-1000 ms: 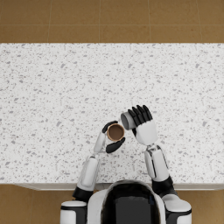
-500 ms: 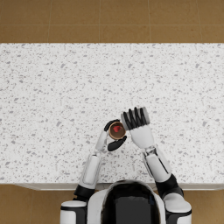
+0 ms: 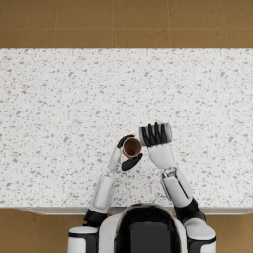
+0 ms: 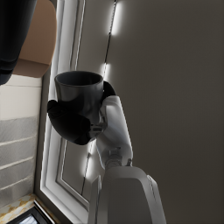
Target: Pick up two cups and pour the berry on the right into the cup on the left
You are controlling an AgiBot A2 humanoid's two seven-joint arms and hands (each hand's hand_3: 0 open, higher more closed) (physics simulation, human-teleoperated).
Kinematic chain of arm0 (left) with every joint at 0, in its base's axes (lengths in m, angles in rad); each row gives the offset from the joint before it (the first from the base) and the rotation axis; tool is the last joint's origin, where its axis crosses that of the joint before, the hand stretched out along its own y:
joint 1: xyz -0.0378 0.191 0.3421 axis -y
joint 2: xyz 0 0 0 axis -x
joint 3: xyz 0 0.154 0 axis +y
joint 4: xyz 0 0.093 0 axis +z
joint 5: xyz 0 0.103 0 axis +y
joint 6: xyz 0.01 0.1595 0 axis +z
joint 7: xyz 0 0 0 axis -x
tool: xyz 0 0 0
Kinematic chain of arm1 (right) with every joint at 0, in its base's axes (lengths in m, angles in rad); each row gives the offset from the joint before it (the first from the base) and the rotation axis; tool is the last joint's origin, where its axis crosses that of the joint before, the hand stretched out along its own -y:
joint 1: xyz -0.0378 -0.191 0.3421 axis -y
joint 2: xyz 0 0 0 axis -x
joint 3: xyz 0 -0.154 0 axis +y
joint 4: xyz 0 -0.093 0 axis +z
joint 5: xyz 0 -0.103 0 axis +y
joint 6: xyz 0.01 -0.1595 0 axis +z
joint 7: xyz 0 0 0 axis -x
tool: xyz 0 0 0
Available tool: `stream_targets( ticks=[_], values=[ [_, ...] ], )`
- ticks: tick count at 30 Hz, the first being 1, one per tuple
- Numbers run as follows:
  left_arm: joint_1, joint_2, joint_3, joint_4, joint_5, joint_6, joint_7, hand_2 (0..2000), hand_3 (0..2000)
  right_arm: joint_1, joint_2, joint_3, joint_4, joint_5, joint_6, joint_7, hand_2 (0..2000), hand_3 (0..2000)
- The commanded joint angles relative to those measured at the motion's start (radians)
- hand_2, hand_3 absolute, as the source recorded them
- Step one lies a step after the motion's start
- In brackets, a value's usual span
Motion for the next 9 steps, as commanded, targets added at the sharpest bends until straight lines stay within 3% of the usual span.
stream_targets(
  ticks=[1, 9],
  values=[
    [0.0, 0.0, 0.0, 0.0, 0.0, 0.0, 0.0, 2000, 1280, 0.0, 0.0, 0.0, 0.0, 0.0, 0.0, 0.0, 2000, 1280],
    [-0.001, 0.0, -0.001, -0.001, 0.0, -0.002, 0.0, 2000, 1280, -0.001, 0.0, -0.001, 0.001, 0.001, 0.005, -0.001, 2000, 1280]
  ],
)
